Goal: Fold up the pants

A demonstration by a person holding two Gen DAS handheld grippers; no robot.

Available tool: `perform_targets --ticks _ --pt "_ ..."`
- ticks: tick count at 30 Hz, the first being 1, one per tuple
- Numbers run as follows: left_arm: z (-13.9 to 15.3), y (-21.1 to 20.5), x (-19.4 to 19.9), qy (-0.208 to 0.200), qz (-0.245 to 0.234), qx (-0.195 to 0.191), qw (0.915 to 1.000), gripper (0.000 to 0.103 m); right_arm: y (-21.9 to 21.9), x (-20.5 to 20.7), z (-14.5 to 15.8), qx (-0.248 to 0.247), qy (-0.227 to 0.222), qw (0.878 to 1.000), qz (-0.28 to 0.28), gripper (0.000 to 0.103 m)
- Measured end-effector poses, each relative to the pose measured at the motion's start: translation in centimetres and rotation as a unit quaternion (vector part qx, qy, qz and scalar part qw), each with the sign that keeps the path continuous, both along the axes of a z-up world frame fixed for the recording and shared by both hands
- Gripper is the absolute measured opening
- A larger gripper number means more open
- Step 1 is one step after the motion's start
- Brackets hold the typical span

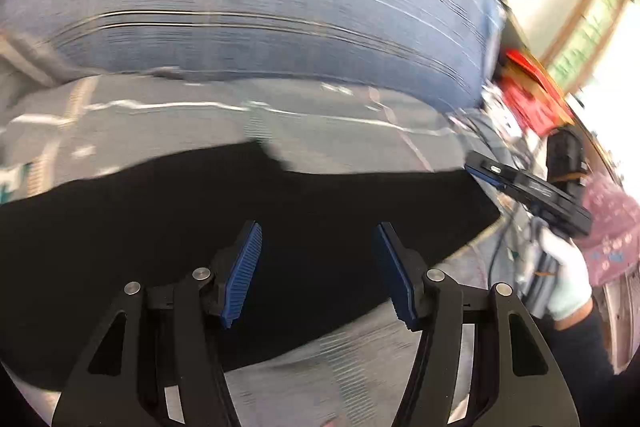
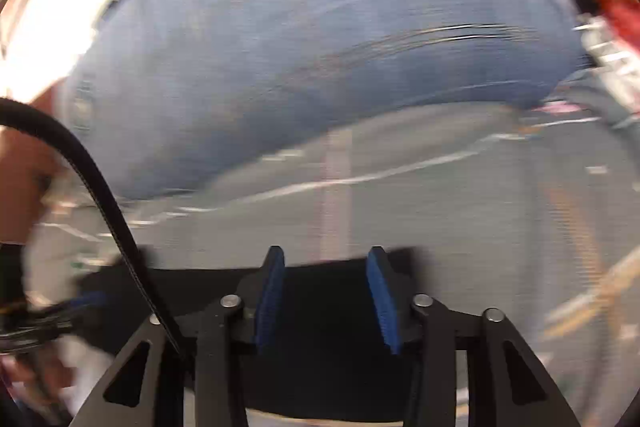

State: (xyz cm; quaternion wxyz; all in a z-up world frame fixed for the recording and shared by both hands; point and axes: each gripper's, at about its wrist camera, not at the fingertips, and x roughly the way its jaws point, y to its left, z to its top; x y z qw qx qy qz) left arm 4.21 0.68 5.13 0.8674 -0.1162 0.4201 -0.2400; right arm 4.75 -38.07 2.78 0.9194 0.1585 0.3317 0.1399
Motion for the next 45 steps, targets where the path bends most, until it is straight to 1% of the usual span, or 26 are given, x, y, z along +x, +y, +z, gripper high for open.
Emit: perform_targets --ticks 2,3,4,6,7,9,11,13,14,15,16,17,18,19,21,22,24,25,26,28,31,33,35,38,42,45 --pt "-0.1 3.2 -0.4 0.003 0.037 0.003 0.9993 0.059 2.4 0.8 0.0 0.062 0.002 0.996 0.068 0.042" --pt "-0.2 4.5 -0.7 0.002 0.051 0.002 0.9987 0.059 3.8 1.3 -0.2 0.092 0.007 0.991 0.099 0.042" --pt "-0.3 5.9 -1.0 0.003 0.067 0.002 0.9978 0.059 5.7 2.1 -0.5 0.123 0.018 0.983 0.138 0.042" --pt "-0.6 8.2 -1.8 0.006 0.091 0.0 0.9959 0.059 8.8 3.4 -0.9 0.144 0.031 0.972 0.182 0.042" --pt "-0.8 9.7 -2.2 0.009 0.108 0.002 0.9941 0.059 10.9 4.4 -1.2 0.146 0.041 0.967 0.206 0.042" --pt "-1.2 12.4 -3.0 0.012 0.14 0.004 0.9901 0.059 13.8 6.3 -1.8 0.139 0.058 0.961 0.231 0.042" --pt "-1.6 15.0 -3.9 0.015 0.166 0.0 0.986 0.059 16.2 8.0 -2.5 0.126 0.083 0.958 0.242 0.042" --pt "-2.3 17.0 -4.4 0.026 0.184 -0.003 0.9825 0.059 18.1 9.4 -3.1 0.114 0.096 0.954 0.262 0.042" --pt "-2.9 17.9 -4.4 0.037 0.195 0.002 0.9802 0.059 19.2 9.9 -3.3 0.101 0.103 0.951 0.275 0.039" --pt "-3.3 18.5 -4.5 0.042 0.202 0.007 0.9784 0.059 20.2 10.3 -3.5 0.084 0.107 0.95 0.282 0.031" --pt "-3.7 19.2 -4.6 0.045 0.213 0.016 0.9759 0.059 20.8 10.4 -3.6 0.071 0.107 0.949 0.287 0.016" --pt "-3.8 19.7 -4.7 0.043 0.22 0.018 0.9743 0.059 21.4 10.3 -3.4 0.055 0.101 0.949 0.293 0.012" --pt "-3.8 20.1 -4.9 0.039 0.224 0.017 0.9736 0.059 21.7 10.2 -3.0 0.046 0.091 0.95 0.295 0.012" --pt "-3.7 20.3 -4.9 0.035 0.226 0.012 0.9734 0.059 21.4 10.0 -2.6 0.05 0.076 0.951 0.297 0.011" --pt "-4.0 20.1 -4.6 0.032 0.226 0.014 0.9735 0.059 20.8 9.8 -1.9 0.053 0.053 0.957 0.28 0.01" --pt "-4.5 19.9 -4.2 0.033 0.227 0.027 0.9731 0.059 20.7 10.0 -2.3 0.044 0.054 0.961 0.268 0.01" --pt "-5.7 19.6 -3.8 0.045 0.239 0.062 0.9681 0.059 21.0 10.4 -4.1 0.008 0.072 0.967 0.244 0.01" --pt "-5.9 19.8 -3.9 0.04 0.239 0.063 0.9682 0.059 21.3 10.4 -4.7 -0.002 0.077 0.968 0.24 0.01" --pt "-5.7 19.8 -4.2 0.035 0.239 0.061 0.9684 0.059 21.2 10.2 -4.7 -0.001 0.068 0.97 0.234 0.009" --pt "-5.5 20.2 -4.3 0.042 0.242 0.057 0.9677 0.059 20.9 9.7 -4.1 -0.006 0.06 0.972 0.225 0.011" --pt "-4.3 20.7 -4.9 0.032 0.254 0.039 0.9658 0.059 20.2 9.1 -4.0 -0.025 0.065 0.977 0.201 0.036" --pt "-3.2 20.8 -5.9 0.016 0.256 0.027 0.9661 0.059 18.4 8.0 -3.5 -0.001 0.062 0.98 0.191 0.036" --pt "-2.4 20.1 -6.2 0.005 0.25 0.015 0.9681 0.059 16.9 6.9 -2.9 0.018 0.054 0.982 0.18 0.037" --pt "-1.3 18.2 -6.0 -0.005 0.225 0.002 0.9744 0.059 14.4 4.4 -2.2 0.04 0.046 0.984 0.169 0.037" --pt "-1.5 15.2 -6.2 0.0 0.193 -0.002 0.9813 0.059 12.1 1.1 -1.8 0.03 0.038 0.986 0.159 0.037" --pt "-2.1 12.5 -6.4 0.004 0.166 0.013 0.9861 0.059 10.3 -0.8 -2.0 0.032 0.036 0.989 0.14 0.043"
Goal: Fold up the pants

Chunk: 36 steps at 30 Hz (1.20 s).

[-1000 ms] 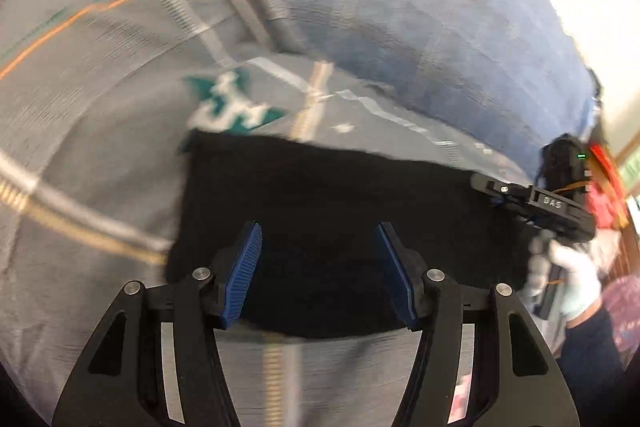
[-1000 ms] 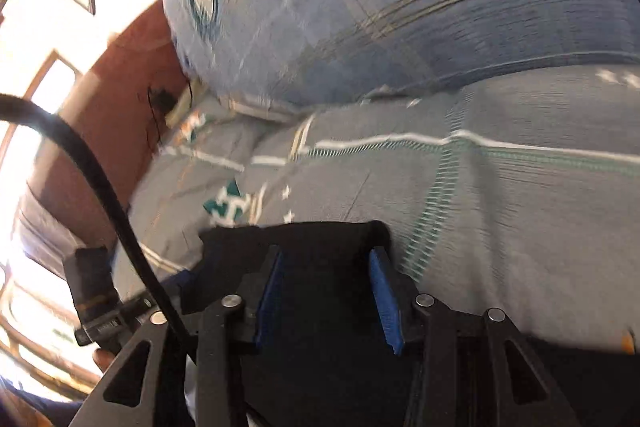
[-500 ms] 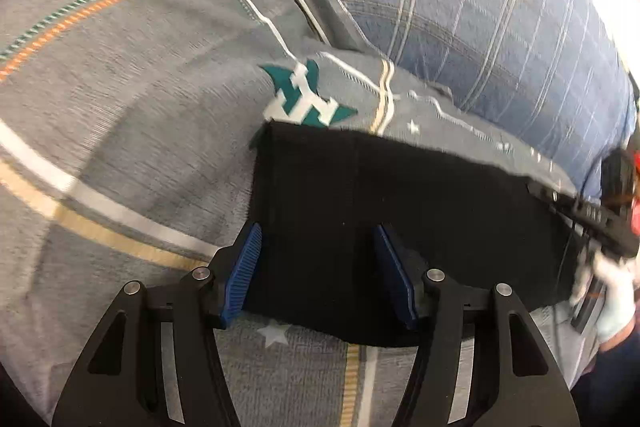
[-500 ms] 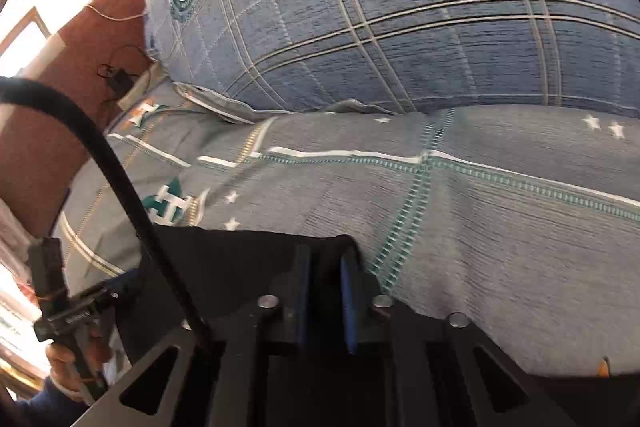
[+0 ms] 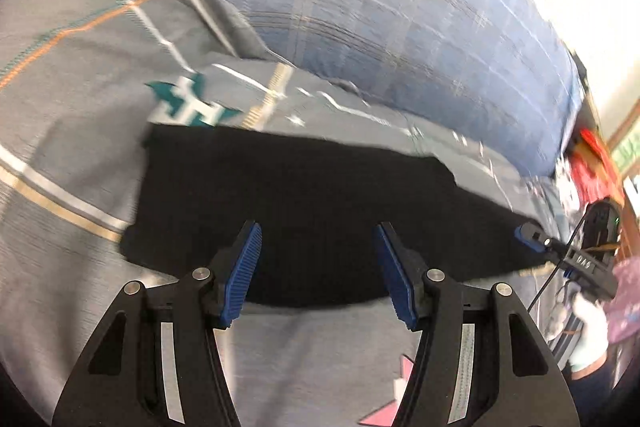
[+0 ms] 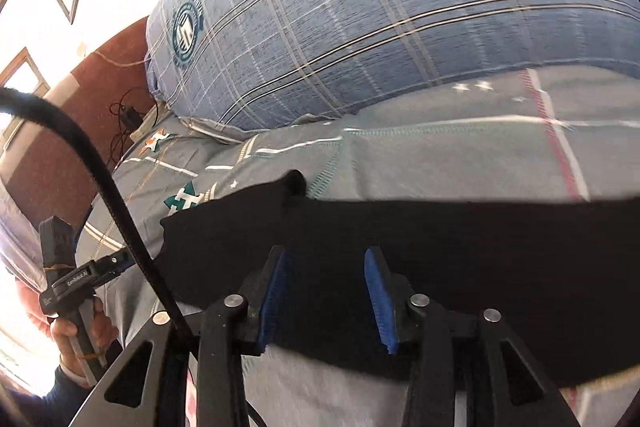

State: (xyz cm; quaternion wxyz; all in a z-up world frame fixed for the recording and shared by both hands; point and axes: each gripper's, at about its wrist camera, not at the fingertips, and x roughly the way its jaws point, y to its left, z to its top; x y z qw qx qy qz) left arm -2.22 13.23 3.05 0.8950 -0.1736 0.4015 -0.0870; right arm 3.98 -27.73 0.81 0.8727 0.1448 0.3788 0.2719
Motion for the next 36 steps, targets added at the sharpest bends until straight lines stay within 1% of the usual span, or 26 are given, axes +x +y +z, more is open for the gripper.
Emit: perform_targets --ticks 1,2,7,11,14,17,22,27,36 --pt "-0.3 -0.9 0.1 0.001 -0.007 0.005 1.0 0.059 -0.6 -0.5 -0.2 0.003 0.002 1.0 -0.007 0.046" --pt "-0.4 -1.4 -0.2 0.001 -0.013 0.008 0.9999 0.059 -1.2 -0.9 -0.4 0.005 0.006 1.0 -0.013 0.047" --pt "-0.8 -4.7 -0.2 -0.001 -0.031 0.036 0.9989 0.059 -3.6 -3.2 -1.5 0.009 0.022 0.999 -0.034 0.047" --pt "-0.5 -6.6 -0.2 -0.011 -0.037 0.066 0.9971 0.059 -5.0 -4.5 -1.8 0.016 0.019 0.999 -0.045 0.047" --pt "-0.2 -7.8 -0.2 -0.017 -0.044 0.077 0.9959 0.059 -5.5 -5.1 -1.8 0.006 0.016 0.998 -0.055 0.05" --pt "0.1 -9.0 -0.1 -0.021 -0.051 0.085 0.9949 0.059 -5.9 -5.5 -1.7 -0.006 0.014 0.998 -0.061 0.051" --pt "0.7 -11.6 0.3 -0.034 -0.064 0.113 0.991 0.059 -5.6 -5.5 -1.4 -0.026 0.007 0.997 -0.071 0.053" --pt "1.2 -13.9 0.9 -0.039 -0.08 0.121 0.9887 0.059 -5.6 -5.6 -1.3 -0.038 0.002 0.996 -0.077 0.055" --pt "1.0 -17.0 1.7 -0.038 -0.105 0.134 0.9847 0.059 -7.2 -6.0 -1.7 -0.028 0.008 0.995 -0.093 0.056"
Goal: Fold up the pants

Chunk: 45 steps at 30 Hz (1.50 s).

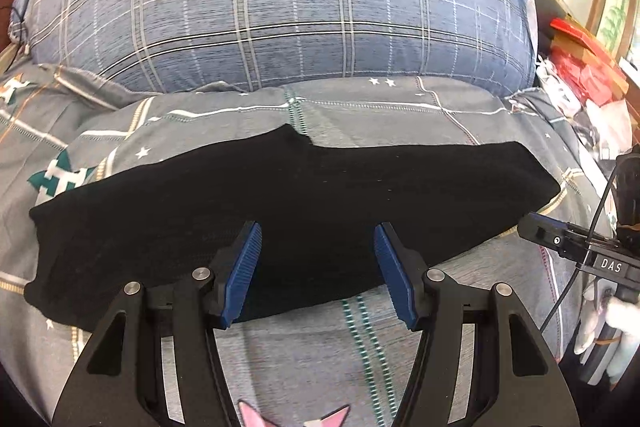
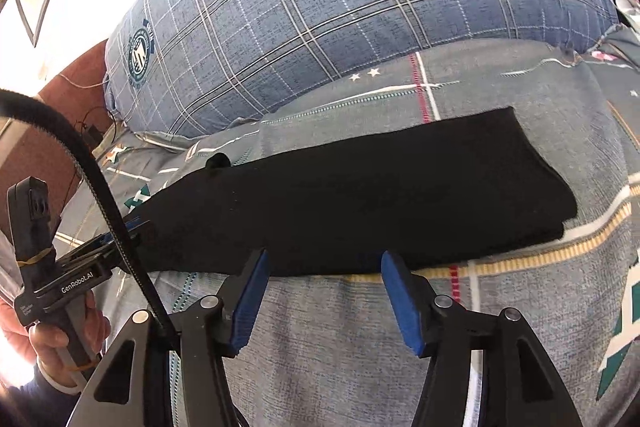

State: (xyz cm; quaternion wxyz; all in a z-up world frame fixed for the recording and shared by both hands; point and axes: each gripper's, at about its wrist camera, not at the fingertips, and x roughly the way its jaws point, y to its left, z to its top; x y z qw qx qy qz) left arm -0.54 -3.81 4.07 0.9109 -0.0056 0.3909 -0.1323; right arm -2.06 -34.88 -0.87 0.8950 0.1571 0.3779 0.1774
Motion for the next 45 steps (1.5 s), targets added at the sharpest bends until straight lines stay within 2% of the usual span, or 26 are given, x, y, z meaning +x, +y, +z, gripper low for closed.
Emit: perform_targets --ticks 9,14,18,21,24,26,32,35,36,38,41,43,45 --pt "-0.3 -2.2 0.8 0.009 -0.021 0.004 0.9997 0.059 -2.1 -0.9 -1.0 0.013 0.012 1.0 -0.023 0.057" --pt "-0.4 -4.7 3.1 0.057 -0.081 -0.039 0.9943 0.059 -3.8 -1.1 -1.6 0.022 0.015 0.999 -0.047 0.057" --pt "0.3 -8.1 6.3 0.08 -0.137 -0.062 0.9854 0.059 -5.5 -1.0 -2.0 0.052 0.011 0.997 -0.064 0.057" --pt "0.5 -11.6 8.8 0.102 -0.194 -0.064 0.9736 0.059 -6.5 -0.8 -2.1 0.057 0.004 0.996 -0.075 0.057" --pt "0.1 -15.0 10.9 0.117 -0.243 -0.044 0.9621 0.059 -7.3 -0.8 -2.5 0.087 -0.003 0.993 -0.076 0.058" --pt "-0.4 -17.6 12.2 0.133 -0.28 -0.037 0.9501 0.059 -7.7 -1.0 -2.8 0.105 -0.009 0.992 -0.076 0.059" --pt "-1.8 -22.9 15.2 0.182 -0.333 -0.045 0.924 0.059 -8.5 -1.2 -3.2 0.131 -0.022 0.988 -0.077 0.059" --pt "-2.4 -25.1 16.2 0.199 -0.355 -0.044 0.9123 0.065 -8.0 -0.7 -3.2 0.122 -0.037 0.988 -0.083 0.061" --pt "-2.4 -25.5 16.3 0.198 -0.362 -0.048 0.9098 0.066 -7.8 -0.6 -3.1 0.115 -0.042 0.989 -0.083 0.063" --pt "-2.5 -26.5 16.6 0.208 -0.381 -0.06 0.8989 0.078 -7.1 -0.5 -3.0 0.106 -0.055 0.99 -0.081 0.074" --pt "-2.5 -27.7 16.5 0.217 -0.405 -0.066 0.8856 0.083 -5.8 -0.3 -2.8 0.079 -0.067 0.992 -0.074 0.082" --pt "-2.4 -28.4 16.3 0.218 -0.417 -0.06 0.8803 0.083 -5.5 0.1 -2.7 0.076 -0.069 0.992 -0.074 0.082" --pt "-2.5 -28.9 16.4 0.221 -0.415 -0.063 0.8804 0.082 -5.7 0.4 -2.7 0.091 -0.07 0.99 -0.078 0.082"
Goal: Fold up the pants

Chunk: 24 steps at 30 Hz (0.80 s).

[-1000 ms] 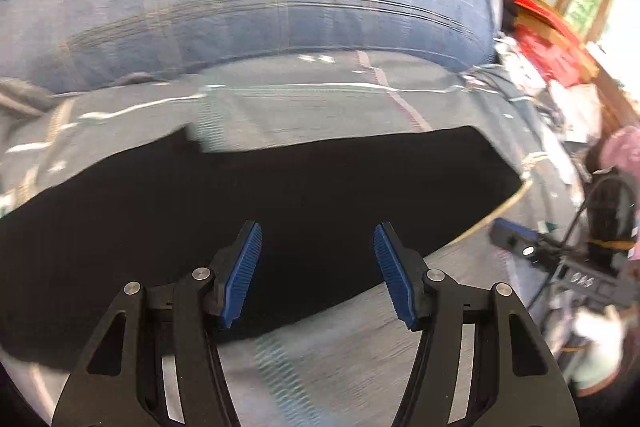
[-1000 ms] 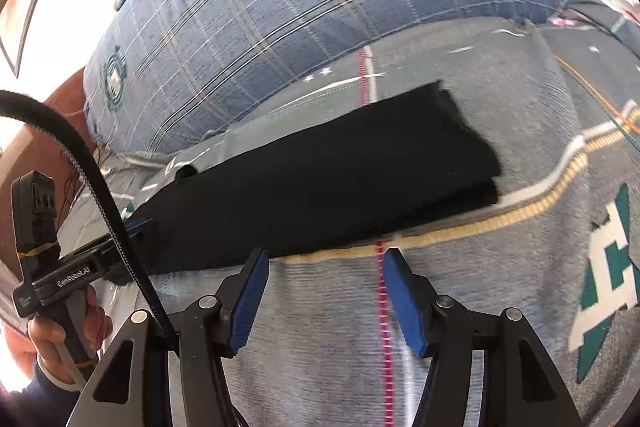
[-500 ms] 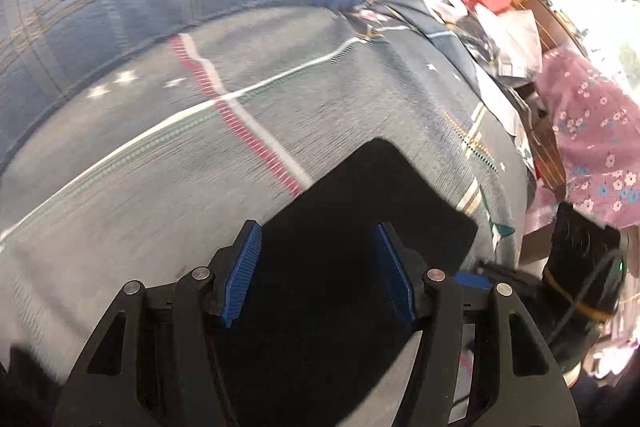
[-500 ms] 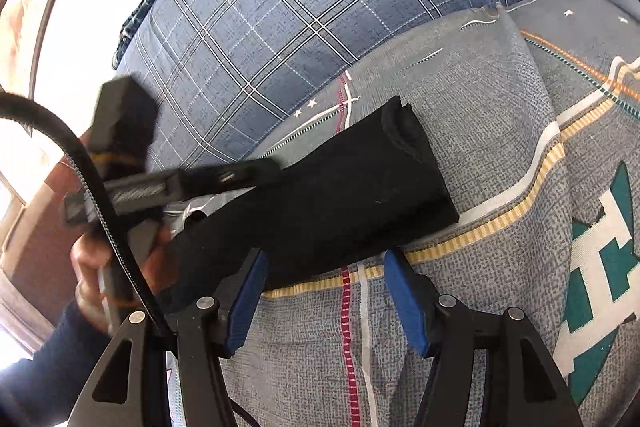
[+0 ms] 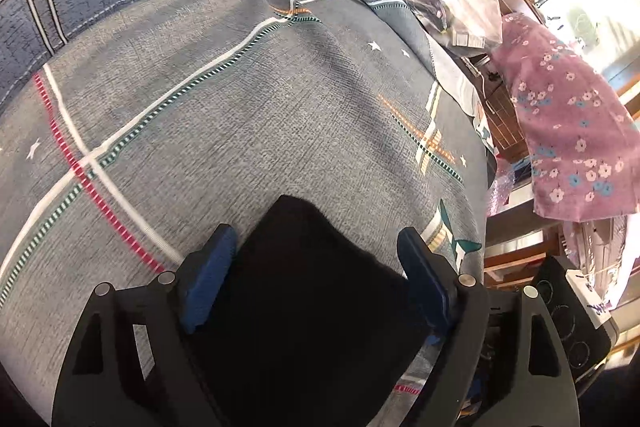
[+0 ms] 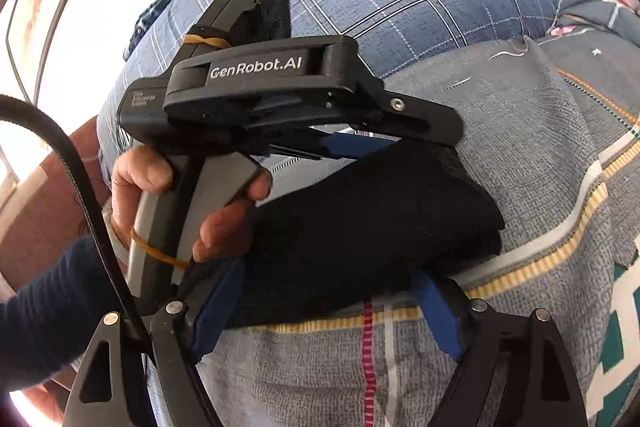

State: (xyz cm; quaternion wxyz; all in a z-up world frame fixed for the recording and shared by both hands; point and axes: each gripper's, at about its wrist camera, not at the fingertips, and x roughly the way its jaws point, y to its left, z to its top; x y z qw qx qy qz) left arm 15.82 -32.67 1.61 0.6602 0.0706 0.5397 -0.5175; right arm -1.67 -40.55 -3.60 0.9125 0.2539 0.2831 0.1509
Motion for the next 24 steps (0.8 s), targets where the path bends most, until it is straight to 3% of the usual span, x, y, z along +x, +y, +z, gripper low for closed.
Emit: perform_targets --ticks 1,2,3,4,5,8,13,16,20,24 --pt "0.0 0.0 0.1 0.003 0.002 -0.004 1.0 0.073 -0.2 0.2 0.0 0.007 -0.001 1.0 -0.003 0.08" --pt "-0.1 -0.2 0.2 0.002 0.006 -0.002 1.0 0.053 -0.3 0.3 -0.1 0.011 -0.002 1.0 -0.006 0.07" --pt "-0.2 -0.2 0.3 -0.008 0.01 0.004 0.9999 0.042 -0.4 0.5 -0.1 0.013 0.001 1.0 -0.013 0.061" --pt "-0.4 0.0 0.5 -0.015 0.015 0.01 0.9997 0.023 -0.7 0.8 -0.4 0.022 0.006 1.0 -0.018 0.039" --pt "-0.6 0.2 0.8 -0.011 0.02 0.01 0.9997 0.018 -1.0 1.3 -0.8 0.04 0.012 0.999 -0.02 0.023" --pt "-0.5 1.0 1.1 0.005 0.03 -0.002 0.9995 0.012 -2.0 2.0 -1.3 0.083 0.011 0.996 -0.017 0.017" --pt "2.2 3.0 -0.6 -0.021 0.036 -0.035 0.9985 0.011 -1.1 1.6 0.7 0.058 -0.015 0.998 0.0 0.014" --pt "4.6 5.8 -1.0 -0.028 0.055 -0.064 0.996 0.011 0.3 0.7 3.5 0.023 -0.045 0.999 0.022 0.014" --pt "8.6 12.2 -1.6 -0.038 0.104 -0.114 0.9873 0.011 4.2 0.6 7.3 -0.026 -0.081 0.994 0.07 0.014" --pt "10.3 20.9 -2.1 -0.053 0.198 -0.136 0.9693 0.012 9.8 1.1 9.7 -0.088 -0.104 0.982 0.131 0.014"
